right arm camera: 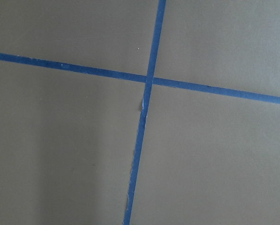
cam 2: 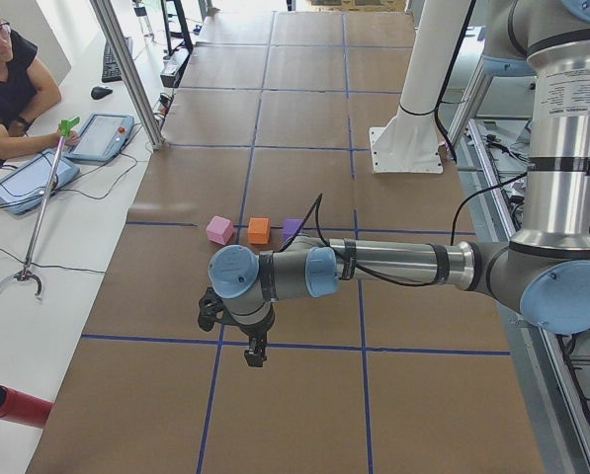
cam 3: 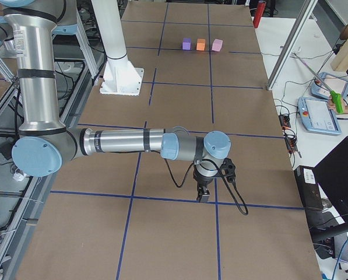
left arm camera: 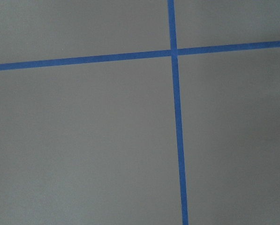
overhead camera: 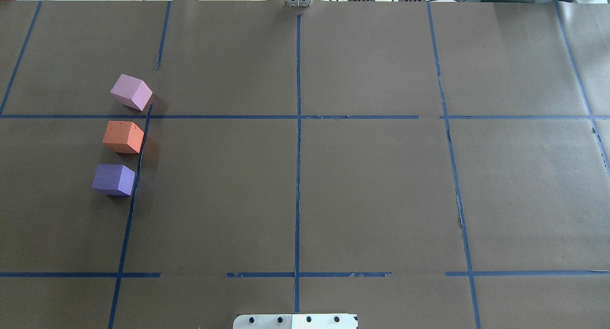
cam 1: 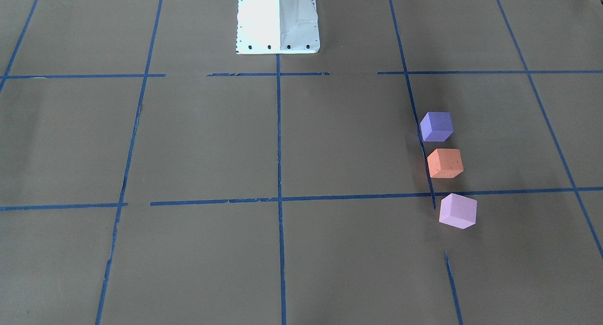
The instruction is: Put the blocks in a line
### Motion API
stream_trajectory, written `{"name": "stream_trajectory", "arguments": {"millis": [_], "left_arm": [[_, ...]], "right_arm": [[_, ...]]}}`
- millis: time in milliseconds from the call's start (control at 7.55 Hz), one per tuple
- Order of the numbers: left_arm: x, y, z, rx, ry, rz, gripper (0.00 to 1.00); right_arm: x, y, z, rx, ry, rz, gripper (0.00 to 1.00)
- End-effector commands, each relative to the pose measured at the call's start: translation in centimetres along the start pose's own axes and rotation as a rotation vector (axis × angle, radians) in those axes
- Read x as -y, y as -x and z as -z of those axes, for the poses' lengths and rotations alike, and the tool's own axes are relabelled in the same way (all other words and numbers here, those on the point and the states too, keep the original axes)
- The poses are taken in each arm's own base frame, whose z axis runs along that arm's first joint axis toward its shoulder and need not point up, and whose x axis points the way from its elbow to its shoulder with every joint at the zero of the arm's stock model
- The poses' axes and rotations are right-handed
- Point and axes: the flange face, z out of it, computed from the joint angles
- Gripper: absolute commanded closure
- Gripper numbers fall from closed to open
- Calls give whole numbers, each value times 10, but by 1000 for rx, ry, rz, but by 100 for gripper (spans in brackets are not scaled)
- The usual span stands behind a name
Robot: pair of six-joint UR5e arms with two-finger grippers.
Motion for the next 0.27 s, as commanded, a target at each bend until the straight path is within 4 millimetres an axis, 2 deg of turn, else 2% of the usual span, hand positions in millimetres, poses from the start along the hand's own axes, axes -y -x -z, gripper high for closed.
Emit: {"name": "stream_trajectory", "arguments": {"millis": [0,133], "left_arm": [[3,0,0,0,3,2,0],[3,0,1,0,2,1,0]], "right_arm": [[0,0,0,0,0,0,0],[0,0,0,0,0,0,0]]}}
